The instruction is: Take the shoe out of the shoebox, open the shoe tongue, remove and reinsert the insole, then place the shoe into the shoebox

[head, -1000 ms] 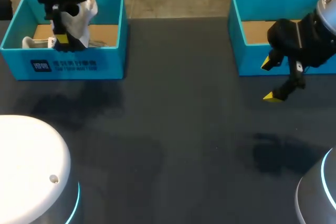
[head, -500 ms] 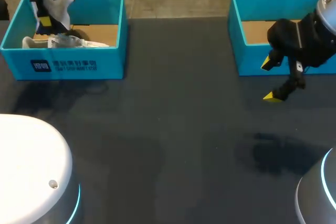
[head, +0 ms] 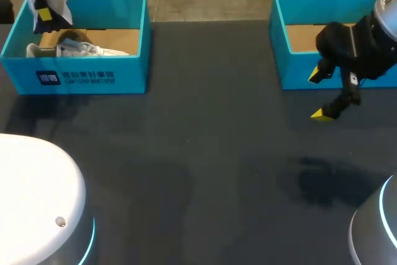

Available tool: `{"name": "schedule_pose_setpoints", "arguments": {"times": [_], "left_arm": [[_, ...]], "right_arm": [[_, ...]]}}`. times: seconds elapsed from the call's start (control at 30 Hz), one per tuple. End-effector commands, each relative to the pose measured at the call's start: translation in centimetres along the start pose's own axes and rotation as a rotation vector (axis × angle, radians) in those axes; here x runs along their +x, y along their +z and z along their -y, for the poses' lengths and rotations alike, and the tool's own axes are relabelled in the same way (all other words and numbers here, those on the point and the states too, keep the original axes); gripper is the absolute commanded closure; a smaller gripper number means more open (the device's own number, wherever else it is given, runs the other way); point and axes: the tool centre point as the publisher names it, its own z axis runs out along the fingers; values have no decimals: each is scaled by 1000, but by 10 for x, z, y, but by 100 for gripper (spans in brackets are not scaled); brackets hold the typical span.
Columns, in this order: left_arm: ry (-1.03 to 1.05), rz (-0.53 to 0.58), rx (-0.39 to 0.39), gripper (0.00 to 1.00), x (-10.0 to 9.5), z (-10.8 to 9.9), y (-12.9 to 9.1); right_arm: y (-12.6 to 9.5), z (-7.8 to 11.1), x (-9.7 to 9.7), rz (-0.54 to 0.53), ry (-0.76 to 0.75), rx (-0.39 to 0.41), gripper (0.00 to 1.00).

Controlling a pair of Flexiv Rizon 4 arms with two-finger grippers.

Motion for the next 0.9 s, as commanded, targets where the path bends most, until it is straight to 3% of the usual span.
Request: {"name": "schedule_pose_setpoints", "arguments": {"times": [0.03, 0.43, 0.9], "left_arm": [[1, -2, -2, 100, 0, 0, -2], [12, 2, -4, 100, -4, -3, -4], [96, 61, -47, 100, -66, -31, -15]], "right_arm": [[1, -2, -3, -5, 0, 4, 0], [1, -2, -3, -5, 0, 4, 0], [1, -2, -3, -5, 0, 4, 0]]}}
